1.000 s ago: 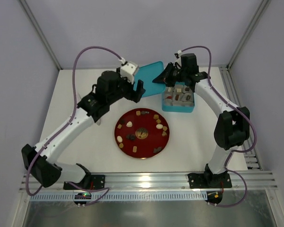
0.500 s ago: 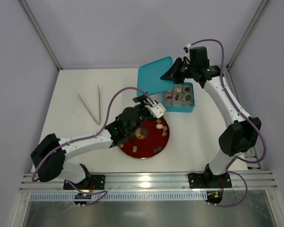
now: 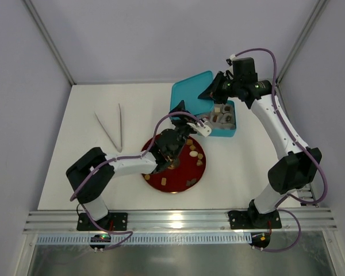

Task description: Pack the chocolate

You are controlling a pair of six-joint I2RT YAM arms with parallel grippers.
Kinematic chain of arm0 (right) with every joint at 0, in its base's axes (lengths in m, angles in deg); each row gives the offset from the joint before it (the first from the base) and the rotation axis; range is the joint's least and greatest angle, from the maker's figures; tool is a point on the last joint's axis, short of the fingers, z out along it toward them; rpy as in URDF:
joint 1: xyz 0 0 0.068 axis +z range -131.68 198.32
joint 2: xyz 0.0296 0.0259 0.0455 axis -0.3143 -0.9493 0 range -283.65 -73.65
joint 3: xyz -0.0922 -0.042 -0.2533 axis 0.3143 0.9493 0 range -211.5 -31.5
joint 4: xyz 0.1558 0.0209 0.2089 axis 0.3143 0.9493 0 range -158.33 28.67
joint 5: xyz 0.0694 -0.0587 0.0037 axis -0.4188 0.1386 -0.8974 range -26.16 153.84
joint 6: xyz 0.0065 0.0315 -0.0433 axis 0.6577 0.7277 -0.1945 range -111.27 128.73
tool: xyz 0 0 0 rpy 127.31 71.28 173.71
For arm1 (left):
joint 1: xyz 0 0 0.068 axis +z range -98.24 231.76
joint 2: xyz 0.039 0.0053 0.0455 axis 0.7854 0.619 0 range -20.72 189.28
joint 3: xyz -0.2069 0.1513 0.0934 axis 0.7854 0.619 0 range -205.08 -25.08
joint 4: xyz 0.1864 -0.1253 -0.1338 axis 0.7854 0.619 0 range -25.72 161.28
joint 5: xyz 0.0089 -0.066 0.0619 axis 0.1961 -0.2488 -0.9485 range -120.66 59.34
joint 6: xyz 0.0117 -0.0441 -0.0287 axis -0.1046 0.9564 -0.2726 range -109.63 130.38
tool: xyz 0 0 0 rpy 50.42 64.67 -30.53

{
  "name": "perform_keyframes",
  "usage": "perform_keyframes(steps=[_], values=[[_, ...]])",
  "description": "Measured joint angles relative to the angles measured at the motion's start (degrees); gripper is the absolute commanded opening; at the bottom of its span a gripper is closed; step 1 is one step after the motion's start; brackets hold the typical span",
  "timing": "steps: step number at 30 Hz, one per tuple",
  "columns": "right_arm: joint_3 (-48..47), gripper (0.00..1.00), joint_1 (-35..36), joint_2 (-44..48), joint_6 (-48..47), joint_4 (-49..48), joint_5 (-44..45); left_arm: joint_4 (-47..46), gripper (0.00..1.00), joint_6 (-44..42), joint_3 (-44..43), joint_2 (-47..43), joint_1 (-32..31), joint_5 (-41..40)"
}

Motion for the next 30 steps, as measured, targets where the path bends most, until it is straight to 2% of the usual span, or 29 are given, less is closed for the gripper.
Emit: perform_keyframes(steps=[3,11,18,19,21,23,24,26,28,29,30], values=[[0.4,0.04,0.0,0.0,0.0,0.1,0.2,-2.8,0.61,-2.2,-1.3,1.4,0.0,-1.2],[1.6,0.04,0.0,0.0,0.0,0.0,0.6,-5.4,0.43,-6.6,-3.3,5.1,-0.2,-2.1],[2.3,0.04,0.0,0.5,0.0,-1.2,0.8,-5.6,0.19,-9.2,-7.5,8.9,-0.2,-3.8],[2.6,0.04,0.0,0.7,0.1,-1.4,1.0,-5.6,0.09,-9.6,-7.8,9.3,-0.2,-4.0],[2.8,0.04,0.0,1.1,0.3,-2.1,1.0,-5.0,0.0,-10.8,-8.3,10.0,-0.4,-4.2],[3.0,0.05,0.1,1.5,-0.7,-2.6,1.7,-5.5,0.0,-11.2,-8.8,11.0,-0.5,-4.7],[3.1,0.1,0.1,1.6,-0.7,-2.7,1.8,-5.5,0.0,-11.3,-9.0,11.1,-0.5,-4.7],[3.4,0.14,0.0,1.9,-0.6,-3.3,1.8,-5.4,0.0,-11.5,-9.4,11.1,-0.5,-4.7],[3.6,0.24,0.1,2.1,-0.6,-3.9,1.8,-5.5,0.0,-11.5,-9.5,11.1,-0.5,-4.7],[3.7,0.31,0.1,2.3,-0.6,-4.1,1.7,-5.7,0.0,-11.3,-9.6,11.1,-0.5,-4.7],[4.0,0.41,0.1,2.6,-0.5,-4.3,1.7,-6.0,0.0,-11.1,-9.7,11.1,-0.5,-4.7]])
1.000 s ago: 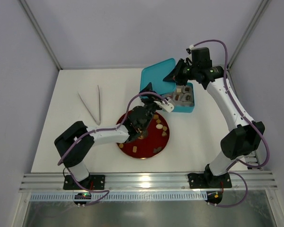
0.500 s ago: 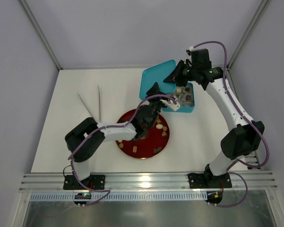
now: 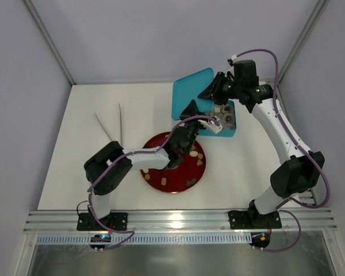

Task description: Pack the chocolate

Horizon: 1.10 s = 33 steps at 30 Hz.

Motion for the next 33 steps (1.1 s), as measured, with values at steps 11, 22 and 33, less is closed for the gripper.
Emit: perform_keyframes(steps=[11,22,33], values=[[1.5,0.84,0.1,2.2,-1.2,-2.3,4.5,7.3,0.0,8.7,-0.2,-4.5,0.4,1.3],[3.4,1.0,-2.1,11.8,-2.8,-10.6,12.9,27.2,0.0,26.3,-5.7,-8.0,2.7,8.4],[3.4,1.0,-11.5,12.4,-6.1,-13.9,15.0,50.3,0.0,61.2,-22.1,-8.0,16.0,31.8]])
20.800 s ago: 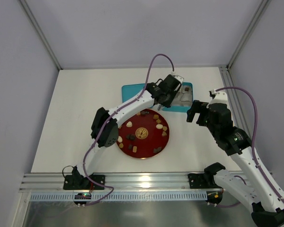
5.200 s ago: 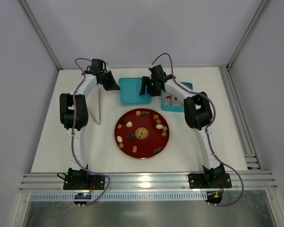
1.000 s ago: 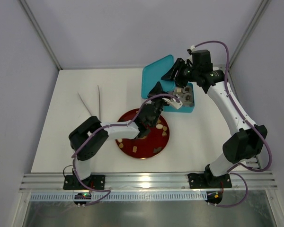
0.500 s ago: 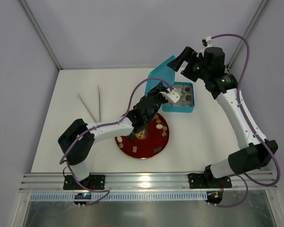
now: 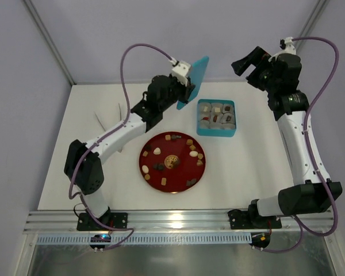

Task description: Pack the chocolate

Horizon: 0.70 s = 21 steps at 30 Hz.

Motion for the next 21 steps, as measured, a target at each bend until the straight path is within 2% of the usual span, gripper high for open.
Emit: perform_keyframes(steps=[6,13,21], values=[[3.0,1.0,-2.4,-5.0,-4.1,0.8,1.7,0.7,0.0,25.8,-12.2,5.6,9.3,17.2],[9.0,0.96,-3.5,-9.6,-5.4,0.8,2.2,-9.9,0.0,55.5,-16.1,20.7,13.8,31.9],[12.9,0.94,-6.5,-12.2,-5.1,-2.1,2.2,-16.7,0.01,74.6,-17.3,35.5,13.6,38.3]])
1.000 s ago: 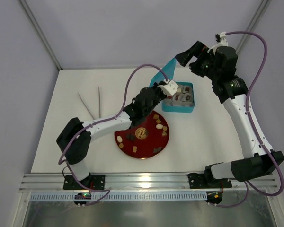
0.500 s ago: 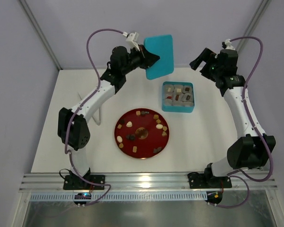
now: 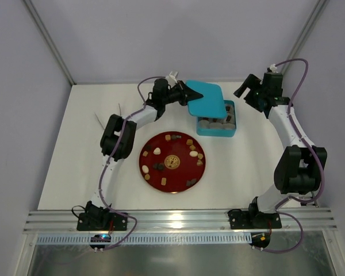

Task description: Pack the chocolate

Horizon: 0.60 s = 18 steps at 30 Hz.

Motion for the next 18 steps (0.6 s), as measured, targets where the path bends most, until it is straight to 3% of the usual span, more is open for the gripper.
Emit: perform_keyframes(steps=[7,18], values=[[1.0,0.9,-0.3,-4.9,0.7,-3.5,-1.0,-8.1,0.0,11.1,-7.1,8.1,0.0,2.8],[1.1,0.86,-0.2,-11.3,1.9,-6.9,-3.1,-10.9,0.01,15.0,-10.9,13.2,0.0,6.0]])
